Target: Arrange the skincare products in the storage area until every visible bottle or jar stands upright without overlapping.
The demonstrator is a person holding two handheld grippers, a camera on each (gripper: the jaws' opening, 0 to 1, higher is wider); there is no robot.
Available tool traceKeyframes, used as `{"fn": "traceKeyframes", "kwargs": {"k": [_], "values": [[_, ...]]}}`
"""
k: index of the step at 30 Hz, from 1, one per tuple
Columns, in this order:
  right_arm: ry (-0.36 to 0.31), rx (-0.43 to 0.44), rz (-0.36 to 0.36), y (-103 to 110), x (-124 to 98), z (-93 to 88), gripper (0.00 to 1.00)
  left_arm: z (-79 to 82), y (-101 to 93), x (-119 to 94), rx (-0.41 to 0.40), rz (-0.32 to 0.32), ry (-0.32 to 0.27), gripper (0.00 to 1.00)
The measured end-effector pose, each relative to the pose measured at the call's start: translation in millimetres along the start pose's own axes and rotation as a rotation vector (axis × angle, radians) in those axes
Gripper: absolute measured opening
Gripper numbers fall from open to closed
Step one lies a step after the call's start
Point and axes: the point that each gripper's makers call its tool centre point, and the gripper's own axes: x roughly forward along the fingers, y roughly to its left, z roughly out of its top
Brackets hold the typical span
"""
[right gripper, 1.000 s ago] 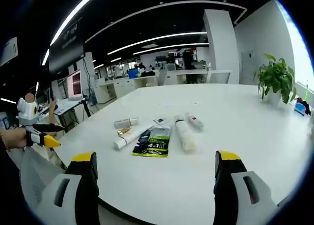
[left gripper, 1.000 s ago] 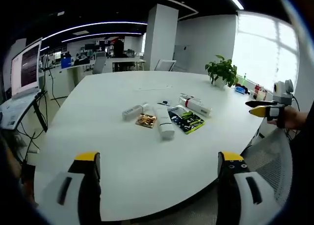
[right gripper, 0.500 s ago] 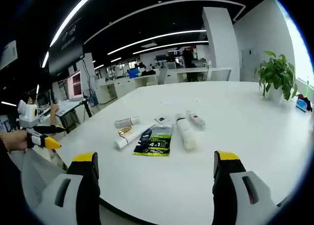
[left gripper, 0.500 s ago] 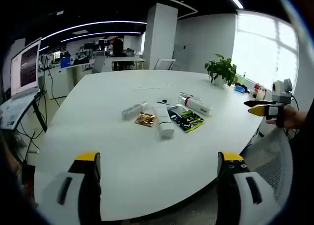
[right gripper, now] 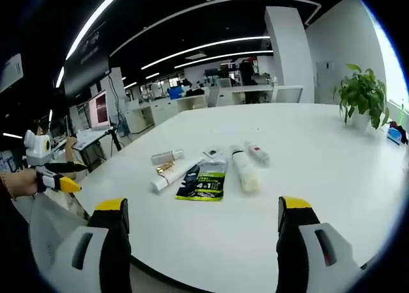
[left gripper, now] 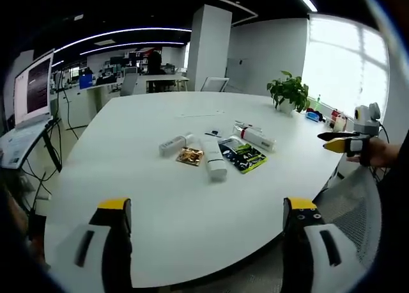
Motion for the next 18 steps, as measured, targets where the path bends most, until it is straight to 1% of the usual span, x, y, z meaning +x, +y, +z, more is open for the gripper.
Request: {"fn": "traceKeyframes", "kwargs": {"k": [14,16,18], "values": [[0.016,-0.004,0.006,1.0,0.7,-1.8,0.96,-0.2,1.3,-0.1,0.003,0.004,-0.001,0.91],[0.017,0.005,0.010,1.1,1.1,-1.3,0.97,0.0,1.7,-0.4,0.002,0.005,-0.003,0.91],[0.017,0.041,0.012,0.3,1.3,0.5,0.97,0.5,1.4,-0.8,-0.001,0.007,-0.005,0.91]]}}
